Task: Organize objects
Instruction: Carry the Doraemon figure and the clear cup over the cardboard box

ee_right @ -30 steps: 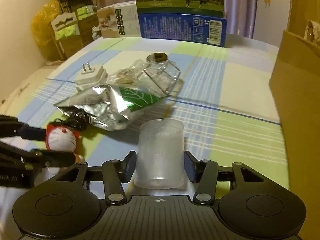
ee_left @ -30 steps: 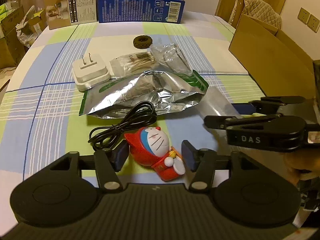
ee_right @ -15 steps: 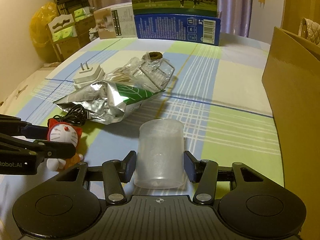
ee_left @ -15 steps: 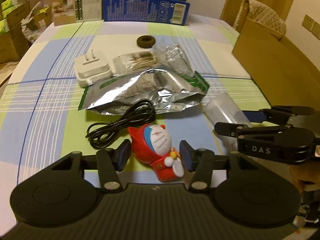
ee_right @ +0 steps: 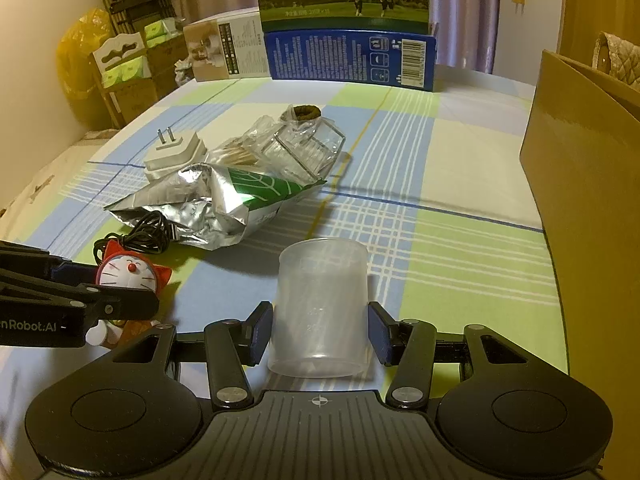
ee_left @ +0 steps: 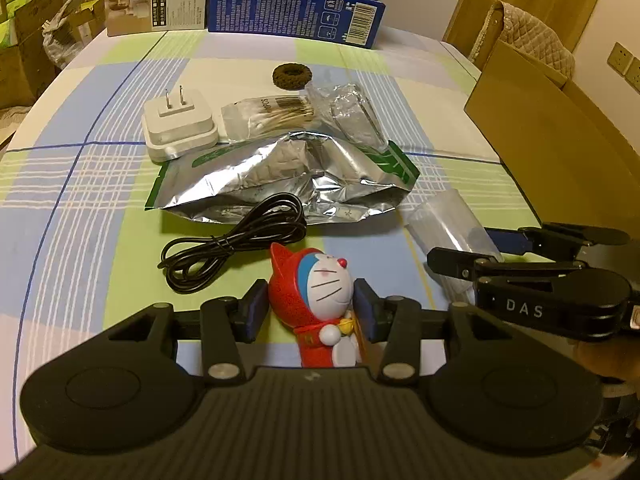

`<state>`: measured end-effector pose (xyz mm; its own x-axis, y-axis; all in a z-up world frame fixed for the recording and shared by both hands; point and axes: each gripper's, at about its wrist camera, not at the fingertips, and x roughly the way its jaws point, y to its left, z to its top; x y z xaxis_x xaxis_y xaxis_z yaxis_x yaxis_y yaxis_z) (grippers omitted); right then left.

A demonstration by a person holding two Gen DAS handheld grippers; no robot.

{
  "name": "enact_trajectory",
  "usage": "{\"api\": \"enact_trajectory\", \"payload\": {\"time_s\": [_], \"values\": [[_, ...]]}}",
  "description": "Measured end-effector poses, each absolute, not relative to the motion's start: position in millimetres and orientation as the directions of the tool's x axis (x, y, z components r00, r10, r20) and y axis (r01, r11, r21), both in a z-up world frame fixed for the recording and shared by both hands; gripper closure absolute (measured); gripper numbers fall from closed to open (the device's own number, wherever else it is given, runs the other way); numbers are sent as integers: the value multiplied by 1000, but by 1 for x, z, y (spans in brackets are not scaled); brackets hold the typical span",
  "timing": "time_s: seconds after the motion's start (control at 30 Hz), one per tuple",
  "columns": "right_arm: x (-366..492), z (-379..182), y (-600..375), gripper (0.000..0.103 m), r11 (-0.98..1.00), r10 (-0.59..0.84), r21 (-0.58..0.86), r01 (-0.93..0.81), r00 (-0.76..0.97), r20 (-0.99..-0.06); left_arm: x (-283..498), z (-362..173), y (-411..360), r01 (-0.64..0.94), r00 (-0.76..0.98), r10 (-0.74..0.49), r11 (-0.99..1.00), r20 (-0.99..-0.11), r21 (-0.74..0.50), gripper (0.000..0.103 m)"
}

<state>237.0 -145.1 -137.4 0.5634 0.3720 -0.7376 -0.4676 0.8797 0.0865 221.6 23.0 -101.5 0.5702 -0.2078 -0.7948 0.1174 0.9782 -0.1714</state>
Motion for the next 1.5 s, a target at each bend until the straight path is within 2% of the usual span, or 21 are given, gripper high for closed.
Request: {"api": "enact_trajectory", "payload": {"time_s": [0.7,1.17,1.5], "values": [[168,-103,-183,56,935,297,85,-344,629,-719,196,-90,3,189,554,-249,967,-794,-171,63],[130,-52,-197,56,942,293,77,-327,690,-662,167,-49,-7,180,596,-253,967,-762,-180,63],[130,-2,-240,56,963,247,65,-260,768,-590,163,5,-45,247,632,-284,956,-721,-159,63]]}}
